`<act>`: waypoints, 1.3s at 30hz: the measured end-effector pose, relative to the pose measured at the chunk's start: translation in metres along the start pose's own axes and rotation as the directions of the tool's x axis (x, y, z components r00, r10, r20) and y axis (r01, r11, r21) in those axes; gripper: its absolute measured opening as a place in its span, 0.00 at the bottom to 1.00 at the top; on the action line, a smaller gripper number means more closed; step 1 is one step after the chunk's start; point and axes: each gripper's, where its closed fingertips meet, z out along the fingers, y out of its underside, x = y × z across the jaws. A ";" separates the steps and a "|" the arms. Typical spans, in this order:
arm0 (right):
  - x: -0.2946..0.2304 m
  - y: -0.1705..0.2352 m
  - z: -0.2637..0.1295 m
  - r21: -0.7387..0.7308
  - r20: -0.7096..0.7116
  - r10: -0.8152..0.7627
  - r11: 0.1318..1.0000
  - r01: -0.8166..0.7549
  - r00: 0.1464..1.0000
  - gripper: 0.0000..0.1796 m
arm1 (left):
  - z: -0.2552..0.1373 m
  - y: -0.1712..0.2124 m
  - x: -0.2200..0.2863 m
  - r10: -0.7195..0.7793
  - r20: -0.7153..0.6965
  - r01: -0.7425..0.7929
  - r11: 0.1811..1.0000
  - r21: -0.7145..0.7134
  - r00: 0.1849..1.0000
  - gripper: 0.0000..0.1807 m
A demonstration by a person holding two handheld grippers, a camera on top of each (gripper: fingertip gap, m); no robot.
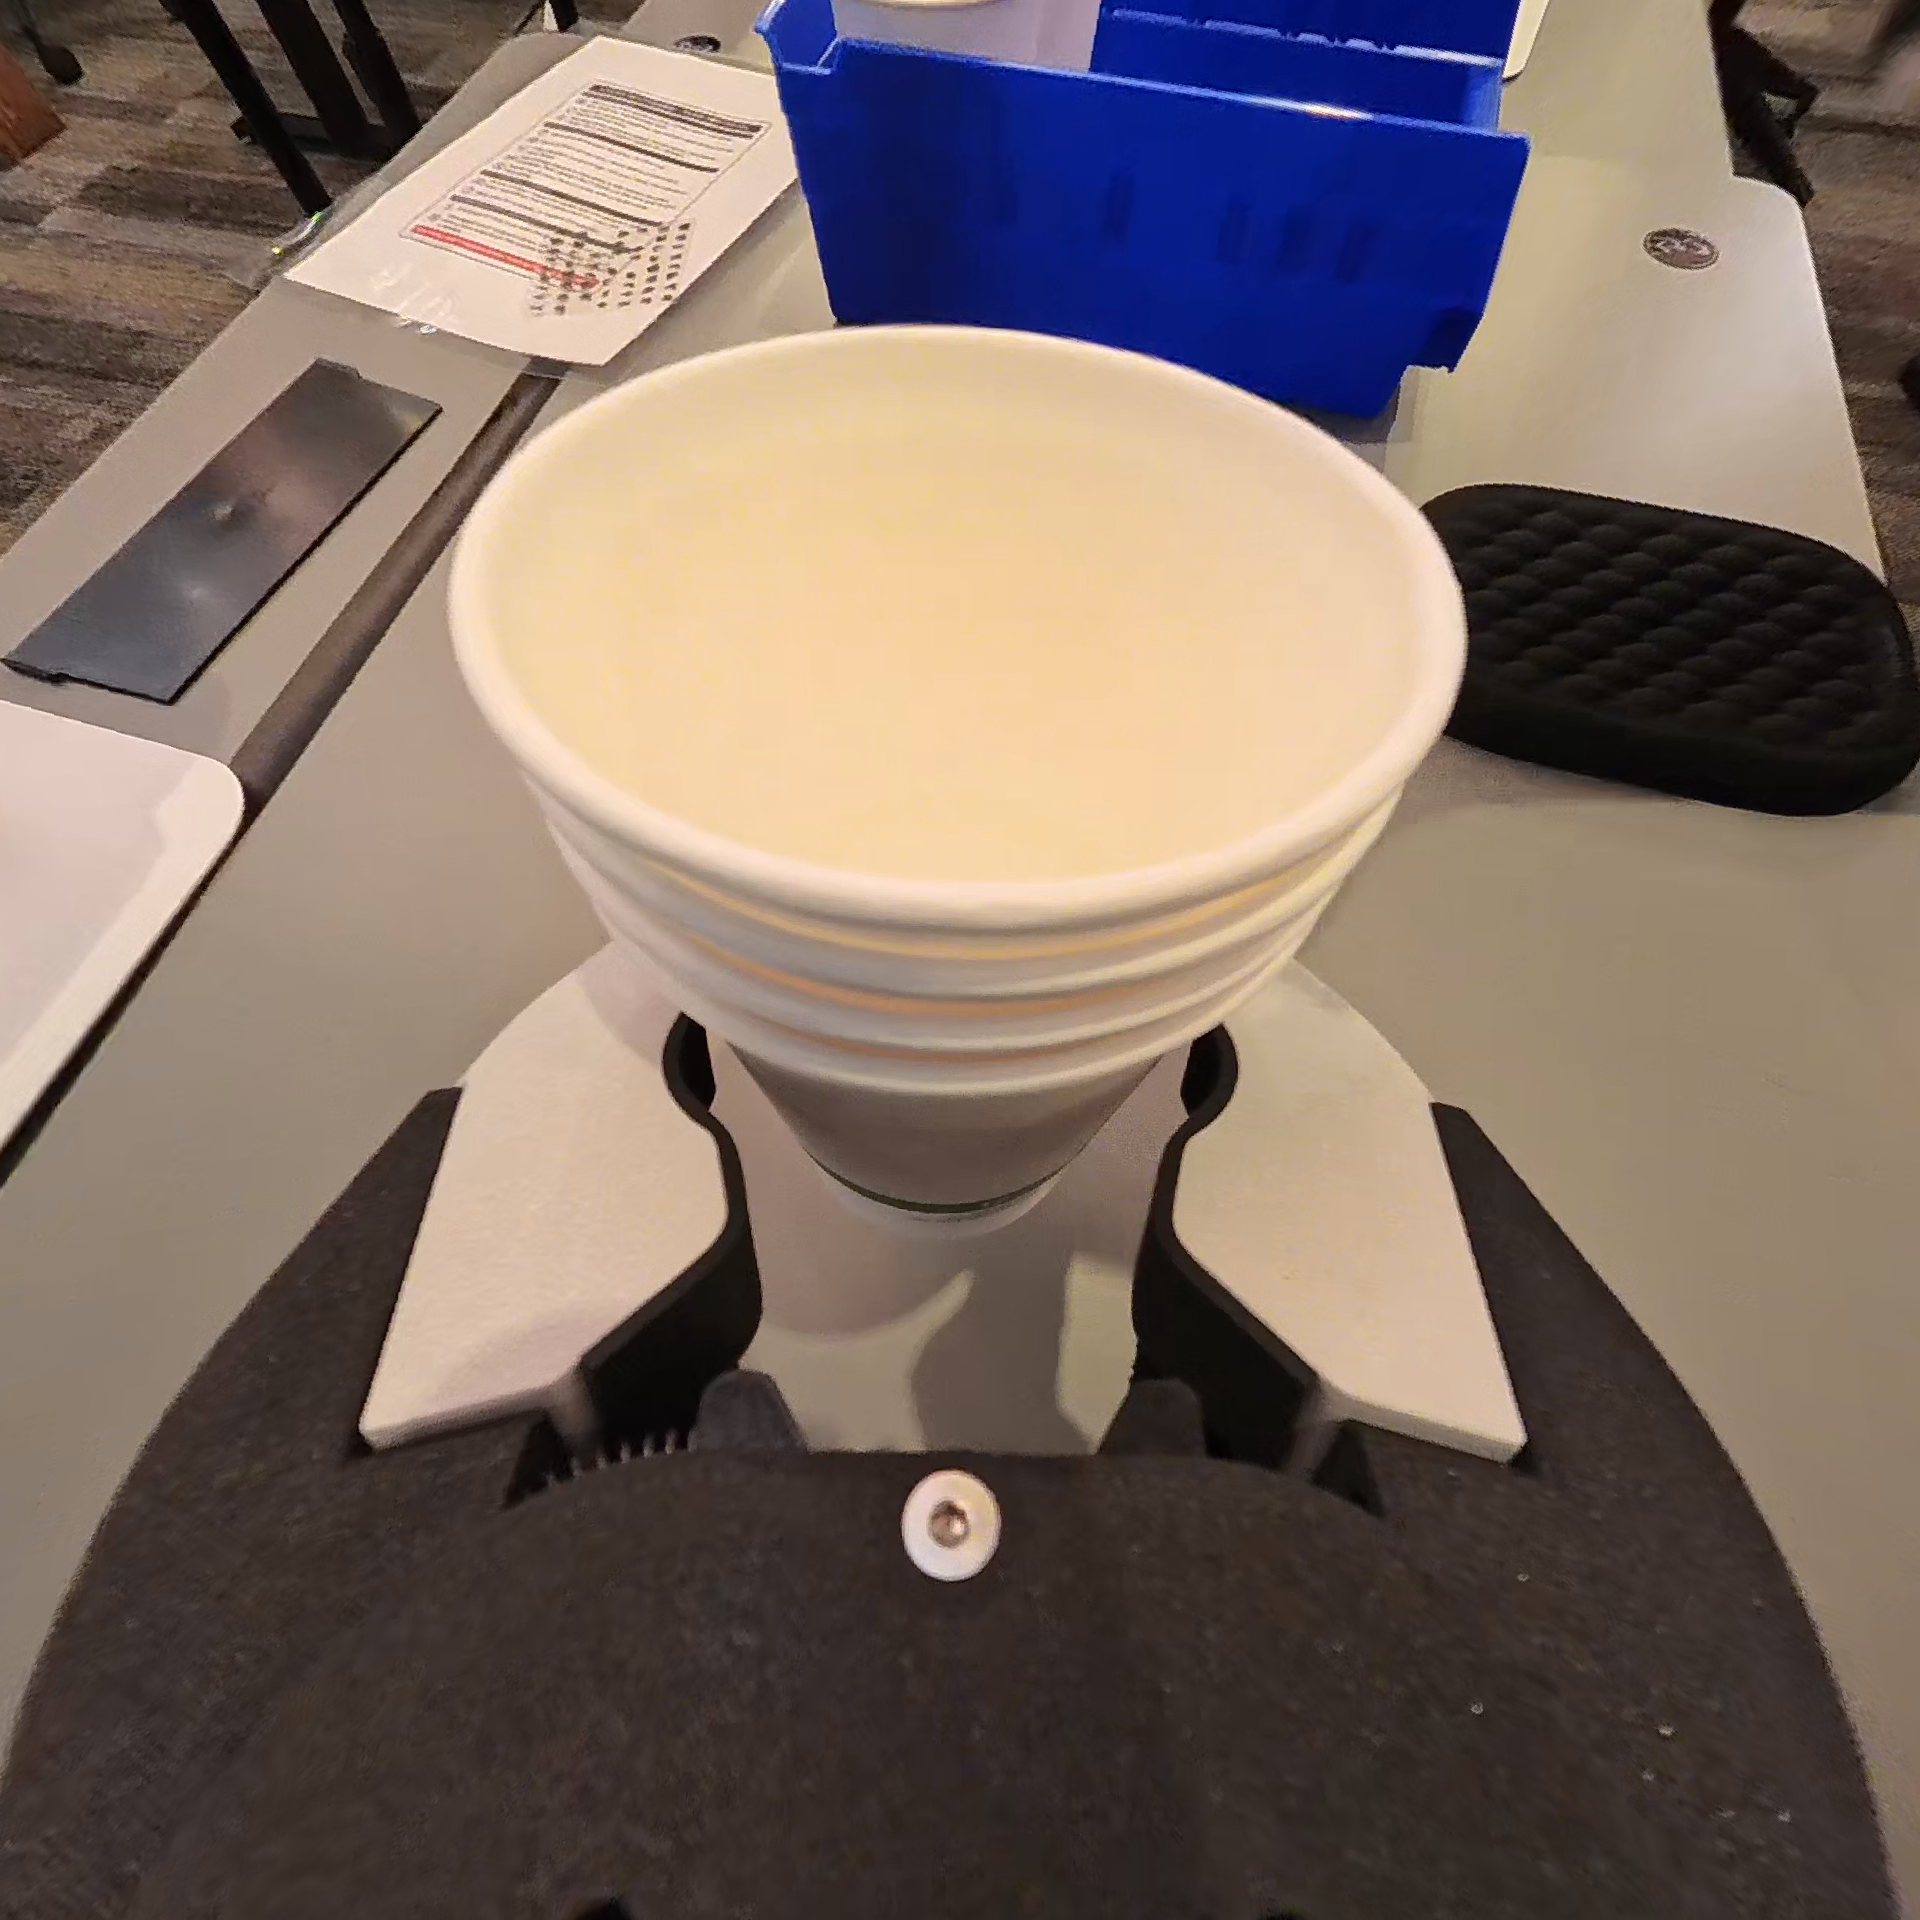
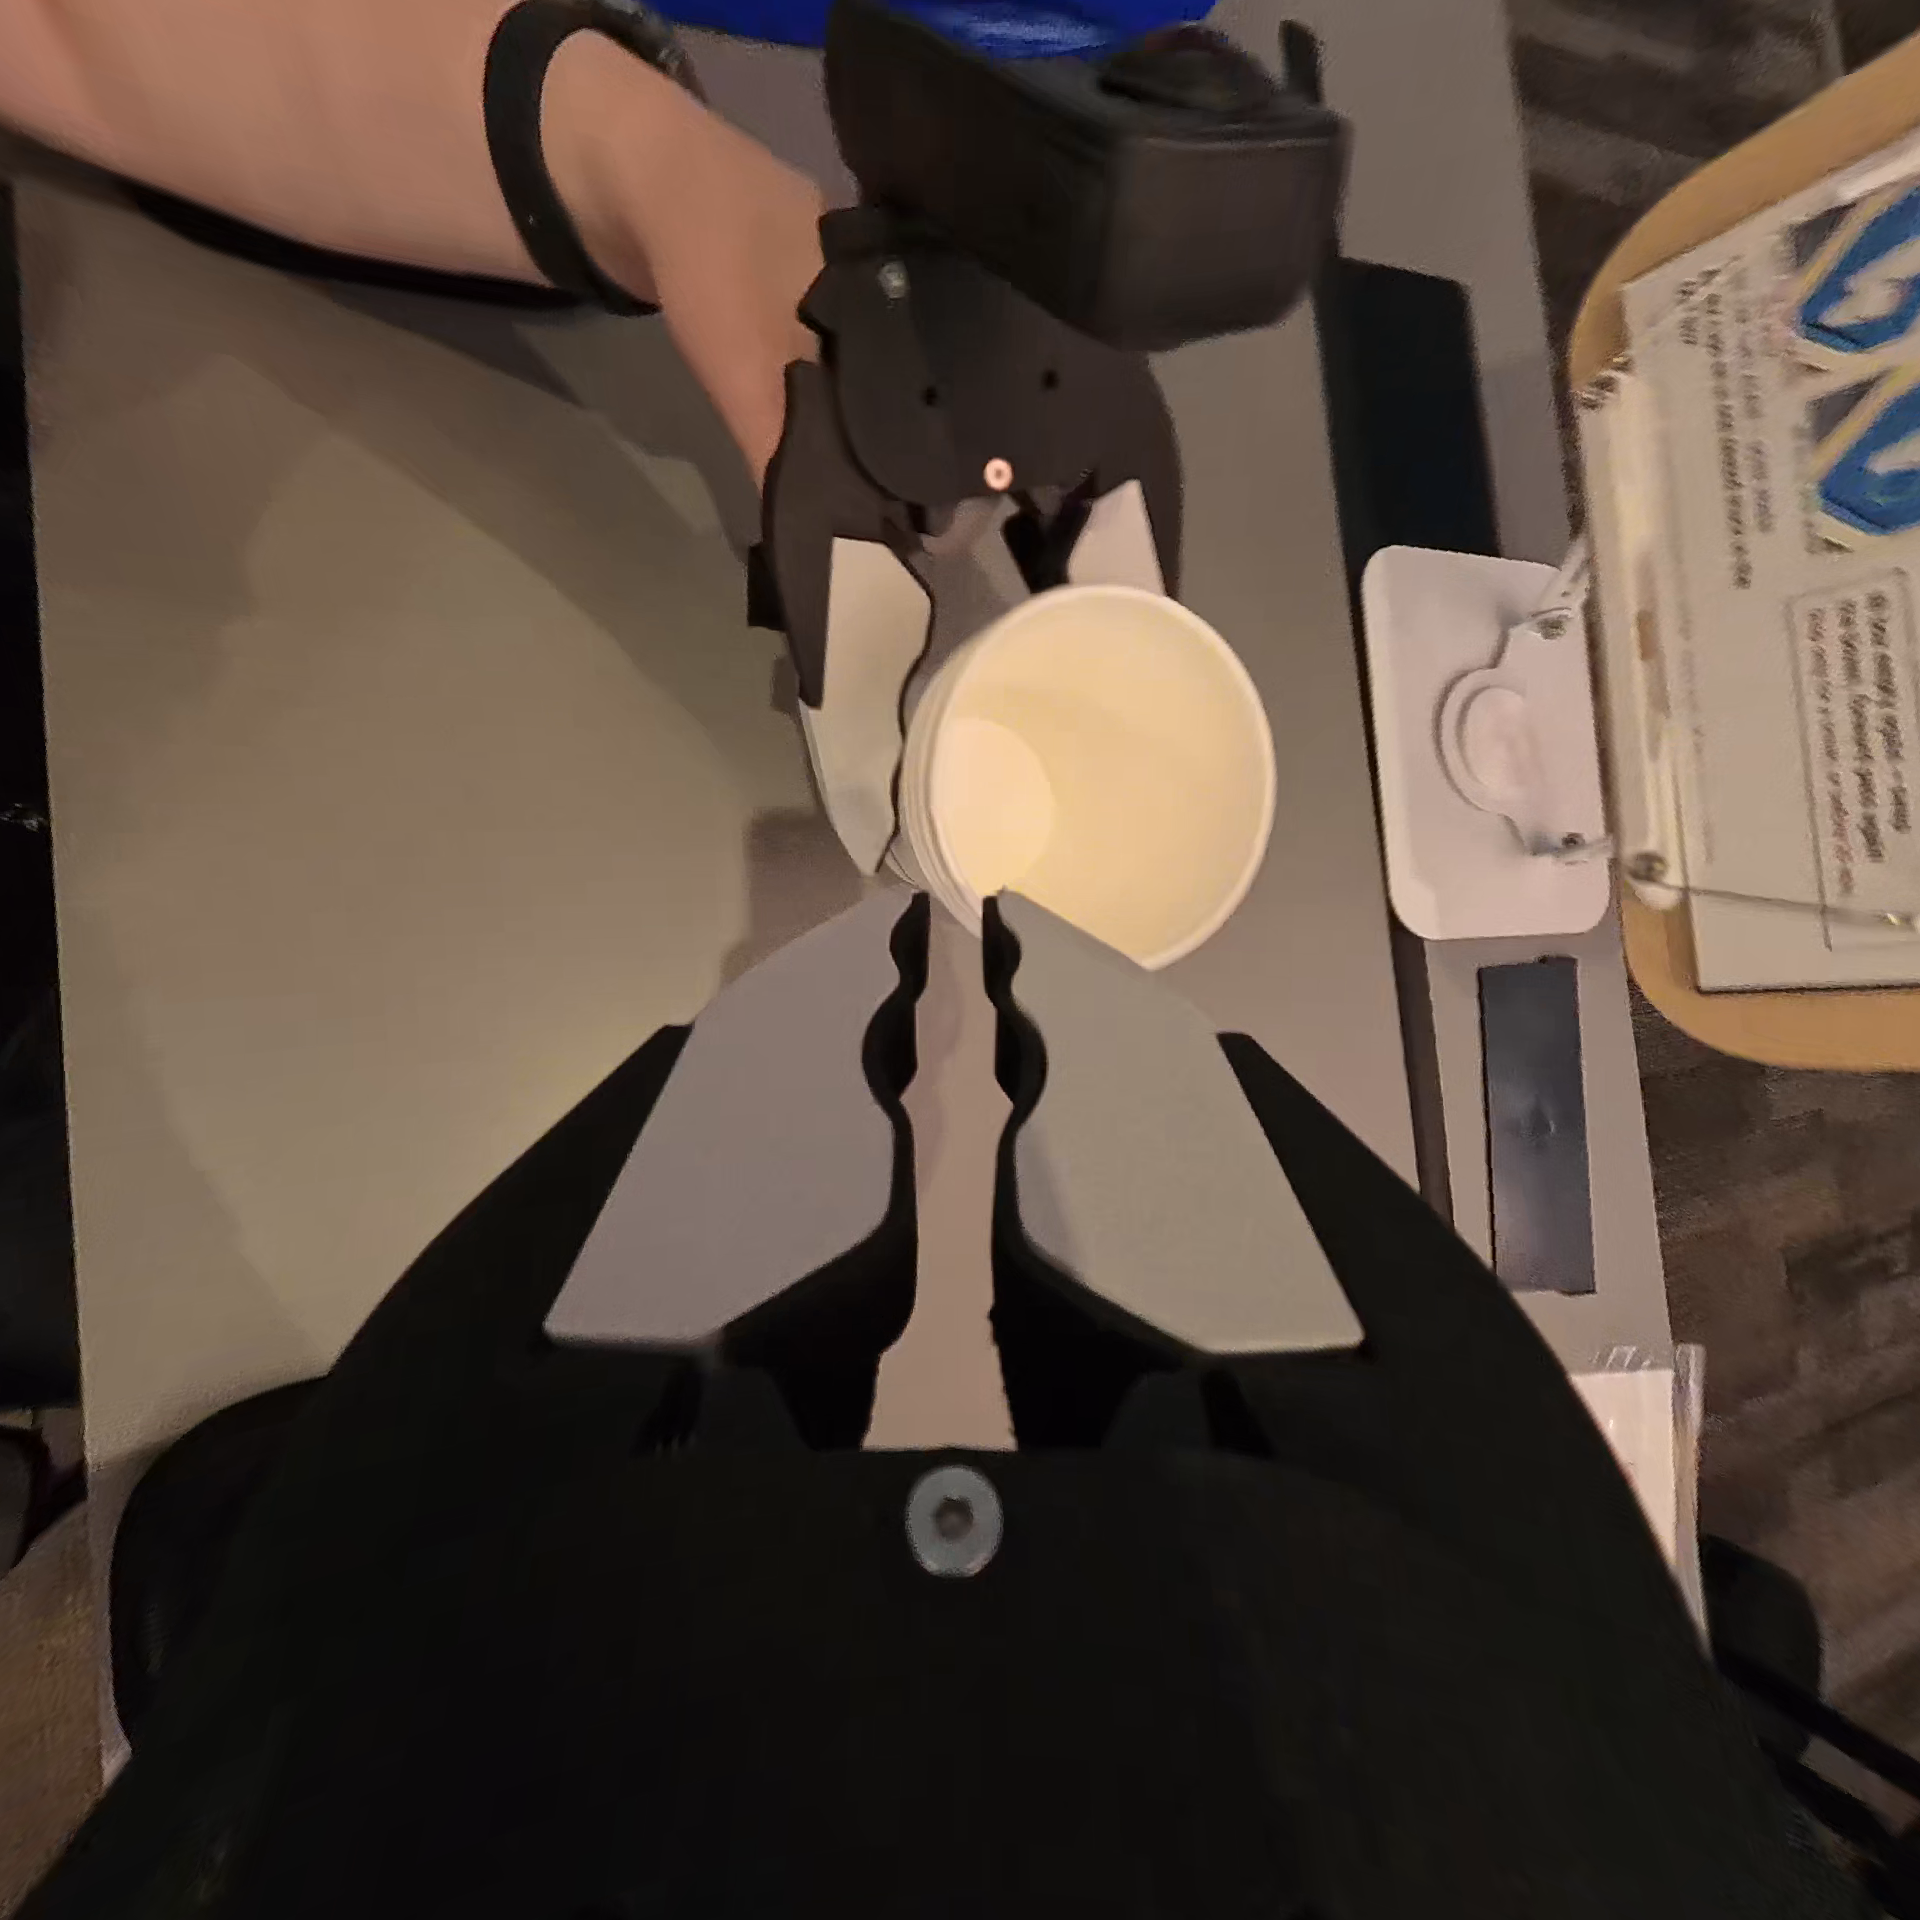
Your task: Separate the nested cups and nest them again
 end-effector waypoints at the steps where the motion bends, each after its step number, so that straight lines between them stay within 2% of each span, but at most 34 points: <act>1: -0.004 -0.004 0.008 -0.021 0.009 -0.016 1.000 0.016 1.000 0.05 | -0.001 -0.001 0.001 0.005 0.001 -0.005 1.000 0.001 1.000 0.49; 9: -0.012 -0.010 0.035 -0.121 0.033 -0.030 0.992 0.034 0.999 0.05 | -0.009 -0.010 0.007 0.037 -0.002 -0.037 0.999 0.022 0.999 0.49; 22: -0.010 -0.024 0.020 -0.095 0.020 -0.005 0.995 0.007 1.000 0.02 | -0.013 -0.013 0.007 0.064 0.020 -0.064 0.998 0.020 0.998 0.49; 28: 0.004 -0.037 -0.014 -0.033 -0.062 0.002 0.999 -0.004 0.998 0.02 | -0.009 -0.009 0.004 0.050 0.019 -0.050 0.999 0.011 0.999 0.49; 33: 0.020 -0.038 -0.063 0.030 -0.176 0.036 0.999 -0.031 0.984 0.02 | -0.005 -0.002 0.001 0.042 0.022 -0.042 0.999 -0.011 0.999 0.49; 36: 0.037 -0.020 -0.103 0.032 -0.299 0.075 0.997 -0.069 0.951 0.02 | -0.004 0.000 -0.001 0.037 0.024 -0.036 0.999 -0.018 0.999 0.50; 39: 0.058 0.029 -0.146 -0.029 -0.450 0.138 0.985 -0.169 0.882 0.02 | -0.004 0.001 -0.002 0.034 0.025 -0.034 0.999 -0.019 0.999 0.50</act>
